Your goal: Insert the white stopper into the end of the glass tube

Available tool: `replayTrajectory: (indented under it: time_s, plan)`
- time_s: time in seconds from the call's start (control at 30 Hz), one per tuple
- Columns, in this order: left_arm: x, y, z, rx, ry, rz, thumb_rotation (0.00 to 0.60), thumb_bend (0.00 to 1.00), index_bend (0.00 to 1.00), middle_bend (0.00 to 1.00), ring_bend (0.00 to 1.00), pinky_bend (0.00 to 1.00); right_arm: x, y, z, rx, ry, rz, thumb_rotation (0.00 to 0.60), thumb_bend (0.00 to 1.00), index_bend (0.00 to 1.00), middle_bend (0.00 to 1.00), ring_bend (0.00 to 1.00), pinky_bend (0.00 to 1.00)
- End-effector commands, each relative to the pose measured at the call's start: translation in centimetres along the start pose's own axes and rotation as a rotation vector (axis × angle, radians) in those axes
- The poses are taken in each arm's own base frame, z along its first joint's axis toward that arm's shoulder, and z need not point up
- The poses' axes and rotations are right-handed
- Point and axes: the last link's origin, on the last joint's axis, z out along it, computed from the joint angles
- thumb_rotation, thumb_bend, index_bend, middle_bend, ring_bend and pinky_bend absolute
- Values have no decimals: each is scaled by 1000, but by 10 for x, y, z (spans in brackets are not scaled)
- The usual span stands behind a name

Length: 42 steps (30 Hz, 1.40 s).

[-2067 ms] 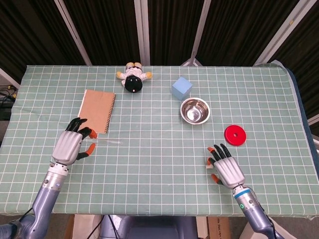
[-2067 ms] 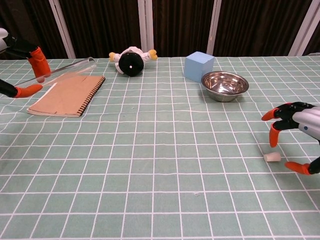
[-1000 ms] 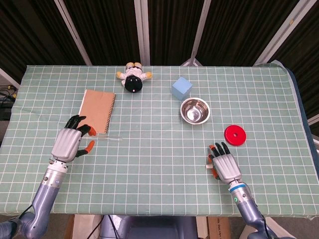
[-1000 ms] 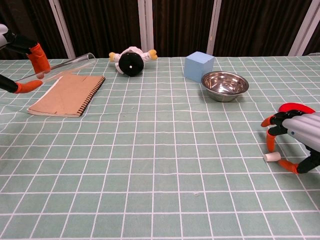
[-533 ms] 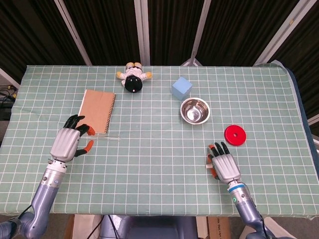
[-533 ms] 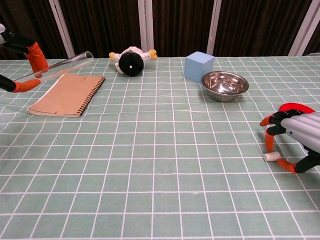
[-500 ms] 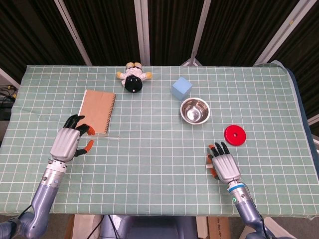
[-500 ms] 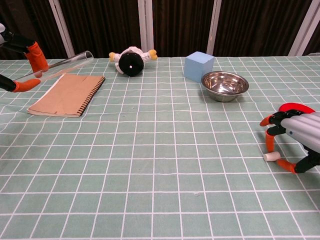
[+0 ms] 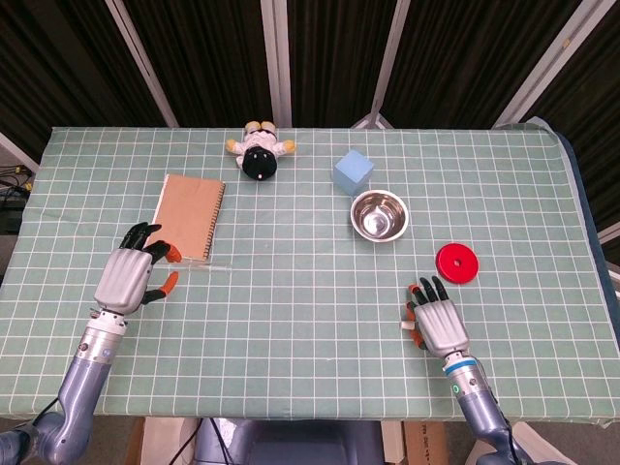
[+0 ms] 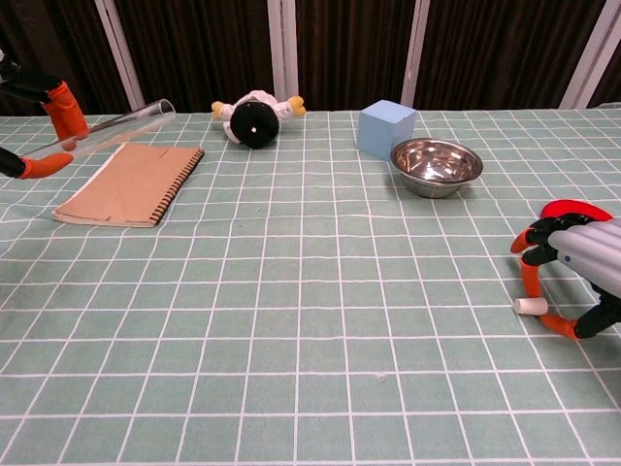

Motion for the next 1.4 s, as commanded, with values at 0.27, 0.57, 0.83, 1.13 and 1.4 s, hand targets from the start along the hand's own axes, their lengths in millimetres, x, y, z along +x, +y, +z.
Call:
replayTrajectory:
  time_s: [0.27, 0.57, 0.83, 1.13, 1.4]
  plan:
    - [-3, 8, 3, -9, -9, -16, 600, 672, 549, 525, 153, 121, 22, 0, 1, 14, 85, -16, 600, 405, 605, 203, 87, 41]
    - [-17, 39, 17, -23, -62, -65, 600, 674, 549, 525, 153, 121, 64, -11, -17, 30, 367, 85, 600, 405, 605, 203, 87, 41]
    - [-31, 65, 39, 33, -132, -106, 600, 676, 549, 525, 156, 121, 90, -13, 14, 83, 582, -73, 600, 404, 605, 203, 87, 41]
    - [-40, 96, 62, 61, -180, -142, 600, 677, 549, 525, 158, 121, 114, -30, 32, 112, 617, -176, 600, 405, 605, 203, 87, 41]
    - [-44, 128, 73, 59, -196, -196, 600, 678, 549, 528, 158, 121, 122, -44, 46, 110, 628, -217, 600, 405, 605, 203, 86, 41]
